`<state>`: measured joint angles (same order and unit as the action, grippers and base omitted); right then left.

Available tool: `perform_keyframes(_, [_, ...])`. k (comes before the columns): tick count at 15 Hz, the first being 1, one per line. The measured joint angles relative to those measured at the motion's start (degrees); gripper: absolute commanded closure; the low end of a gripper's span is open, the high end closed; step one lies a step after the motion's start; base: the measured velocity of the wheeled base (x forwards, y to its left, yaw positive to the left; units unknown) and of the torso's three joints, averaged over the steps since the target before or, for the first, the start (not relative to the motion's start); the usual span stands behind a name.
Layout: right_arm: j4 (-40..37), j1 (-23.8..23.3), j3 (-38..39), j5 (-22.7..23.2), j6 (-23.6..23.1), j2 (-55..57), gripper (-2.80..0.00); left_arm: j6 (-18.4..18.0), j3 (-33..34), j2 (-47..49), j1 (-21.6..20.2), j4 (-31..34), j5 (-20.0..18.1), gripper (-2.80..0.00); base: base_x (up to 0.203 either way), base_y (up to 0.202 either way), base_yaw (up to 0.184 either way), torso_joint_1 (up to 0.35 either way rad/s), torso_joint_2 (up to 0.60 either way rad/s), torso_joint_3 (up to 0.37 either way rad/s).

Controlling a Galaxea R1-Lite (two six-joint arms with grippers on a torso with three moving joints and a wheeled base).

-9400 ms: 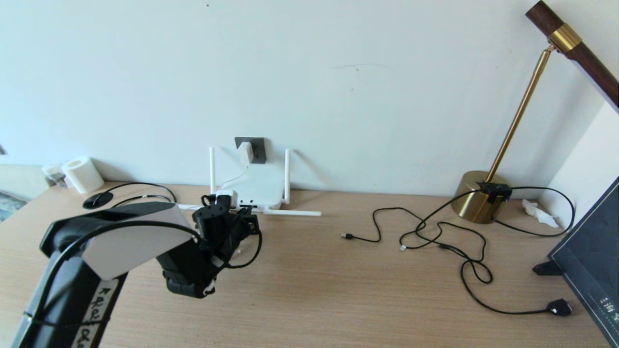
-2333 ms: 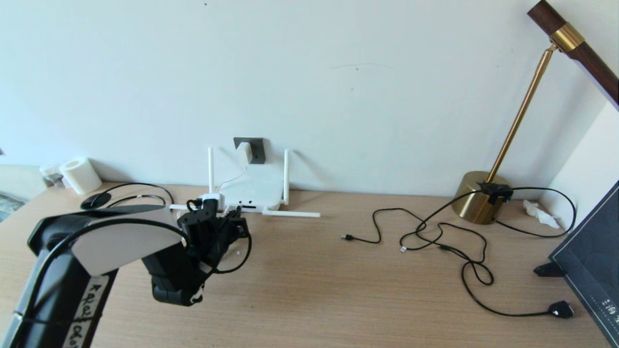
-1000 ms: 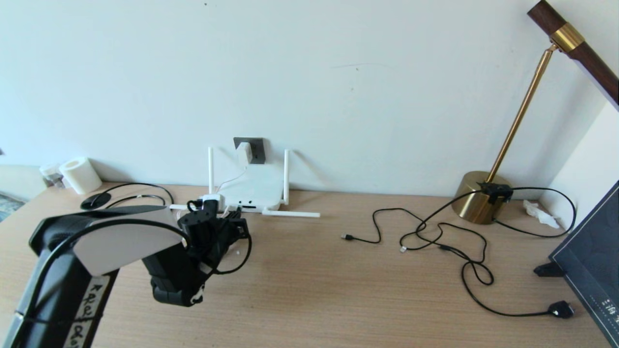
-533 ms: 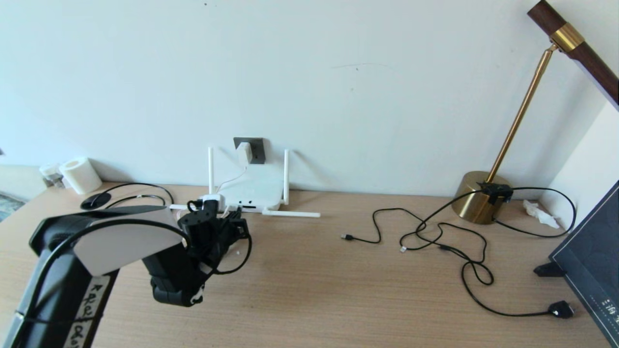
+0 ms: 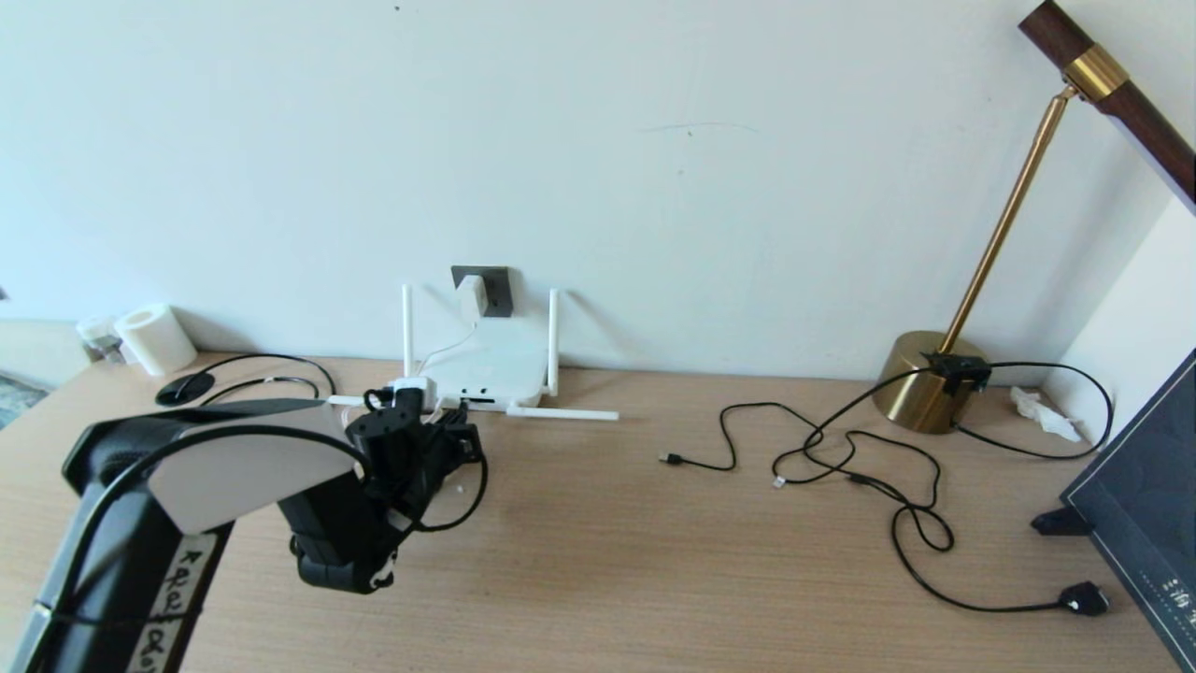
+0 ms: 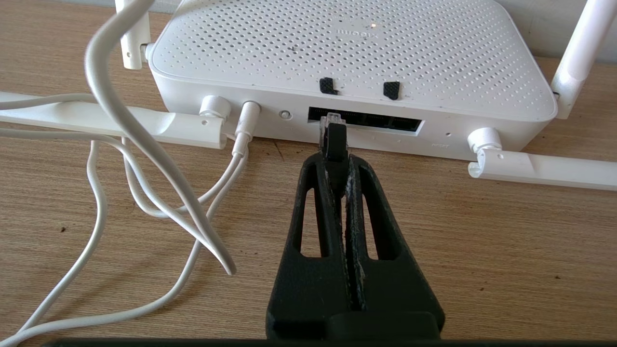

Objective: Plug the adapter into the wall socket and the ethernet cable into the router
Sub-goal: Plug cable into router interface

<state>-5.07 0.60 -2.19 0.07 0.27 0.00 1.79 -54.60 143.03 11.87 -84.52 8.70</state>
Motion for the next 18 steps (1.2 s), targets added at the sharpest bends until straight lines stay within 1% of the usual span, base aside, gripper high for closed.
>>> perform_keyframes(18, [0.0,0.0,0.0,0.0,0.0,0.0,-2.8,0.2,-0.9,0.5,-0.4,-0.1,-0.1,0.0,0.0,0.0,0.0,0.0,0.0,0.0])
